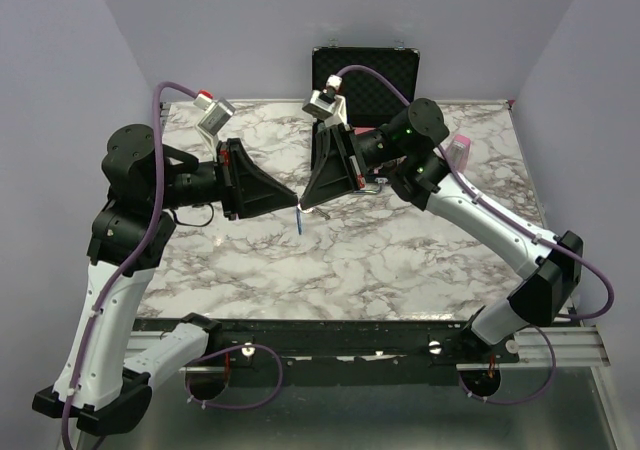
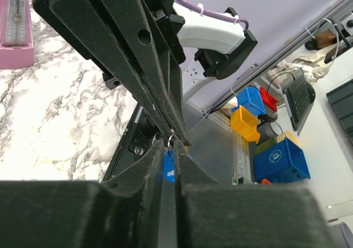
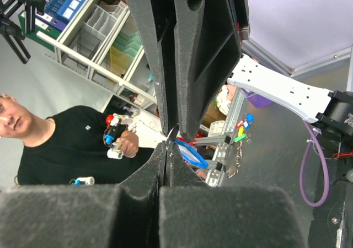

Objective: Remove the keys from the keyring

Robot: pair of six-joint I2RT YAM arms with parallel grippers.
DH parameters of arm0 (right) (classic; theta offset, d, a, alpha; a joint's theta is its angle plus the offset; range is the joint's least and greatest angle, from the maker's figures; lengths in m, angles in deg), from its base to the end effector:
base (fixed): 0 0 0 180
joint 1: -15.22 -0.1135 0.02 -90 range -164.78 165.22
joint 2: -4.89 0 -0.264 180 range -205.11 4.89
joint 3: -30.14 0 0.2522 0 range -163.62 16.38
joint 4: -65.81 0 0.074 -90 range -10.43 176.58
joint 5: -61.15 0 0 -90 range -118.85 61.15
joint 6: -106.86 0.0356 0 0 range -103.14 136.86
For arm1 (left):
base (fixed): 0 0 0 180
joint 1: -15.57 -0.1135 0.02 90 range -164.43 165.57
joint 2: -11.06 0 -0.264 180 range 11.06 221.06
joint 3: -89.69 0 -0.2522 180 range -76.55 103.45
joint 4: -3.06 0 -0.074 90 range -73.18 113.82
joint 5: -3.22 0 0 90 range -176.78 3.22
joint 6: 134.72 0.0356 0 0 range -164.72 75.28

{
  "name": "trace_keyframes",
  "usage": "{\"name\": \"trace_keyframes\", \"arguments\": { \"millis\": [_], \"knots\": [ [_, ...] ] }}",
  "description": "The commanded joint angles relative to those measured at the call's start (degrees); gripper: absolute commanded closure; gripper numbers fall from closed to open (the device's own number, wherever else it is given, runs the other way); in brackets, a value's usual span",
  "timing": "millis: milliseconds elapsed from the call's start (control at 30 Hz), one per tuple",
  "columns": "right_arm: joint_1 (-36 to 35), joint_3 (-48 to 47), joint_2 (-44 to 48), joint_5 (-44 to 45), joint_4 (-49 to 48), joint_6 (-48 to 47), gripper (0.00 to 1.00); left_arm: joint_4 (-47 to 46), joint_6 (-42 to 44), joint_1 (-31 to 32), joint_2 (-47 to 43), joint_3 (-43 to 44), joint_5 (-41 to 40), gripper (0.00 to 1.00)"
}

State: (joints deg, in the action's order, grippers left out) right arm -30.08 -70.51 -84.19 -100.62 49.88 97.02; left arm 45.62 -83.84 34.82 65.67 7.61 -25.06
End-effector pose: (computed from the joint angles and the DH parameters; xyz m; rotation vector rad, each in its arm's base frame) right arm 0.2140 0.2643 0.4674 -1.0745 1.6813 2.3033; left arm 0.1232 -0.0762 0.5029 0.6595 1.6954 -1.5807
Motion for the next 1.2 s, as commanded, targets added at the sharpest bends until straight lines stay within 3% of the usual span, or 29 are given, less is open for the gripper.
{"name": "trace_keyframes", "arguments": {
  "millis": [0,133,267,500,667,900,1167],
  "knots": [
    [-0.3,-2.1,-0.7,-0.7,-2.8,1.1,0.99,-0.8,0.2,1.1,0.6,0.6,0.0,0.85],
    [-0.3,-2.2,-0.7,0.2,-2.4,0.2,0.99,-0.7,-0.7,1.6,0.9,0.7,-1.0,1.00],
    [-0.3,-2.9,-0.7,2.5,0.5,-2.4,0.99,-0.1,-3.0,1.6,0.8,0.4,-5.4,1.00],
    [-0.4,-6.4,-0.3,11.5,13.9,-12.7,0.99,-1.5,-8.4,1.7,-0.6,0.4,-17.1,1.00],
    [-0.4,-6.7,-0.4,18.9,16.2,-13.4,0.99,-3.7,-11.2,1.7,-1.8,-1.2,-22.8,1.00],
    [-0.4,-8.7,-0.8,22.5,18.9,-14.6,0.99,-7.7,-15.5,1.9,-2.8,-2.7,-27.5,1.00],
    [-0.3,-11.2,-1.8,30.3,21.8,-15.1,0.99,-7.3,-18.7,5.7,-5.0,-3.2,-41.8,1.00]
  ]
}}
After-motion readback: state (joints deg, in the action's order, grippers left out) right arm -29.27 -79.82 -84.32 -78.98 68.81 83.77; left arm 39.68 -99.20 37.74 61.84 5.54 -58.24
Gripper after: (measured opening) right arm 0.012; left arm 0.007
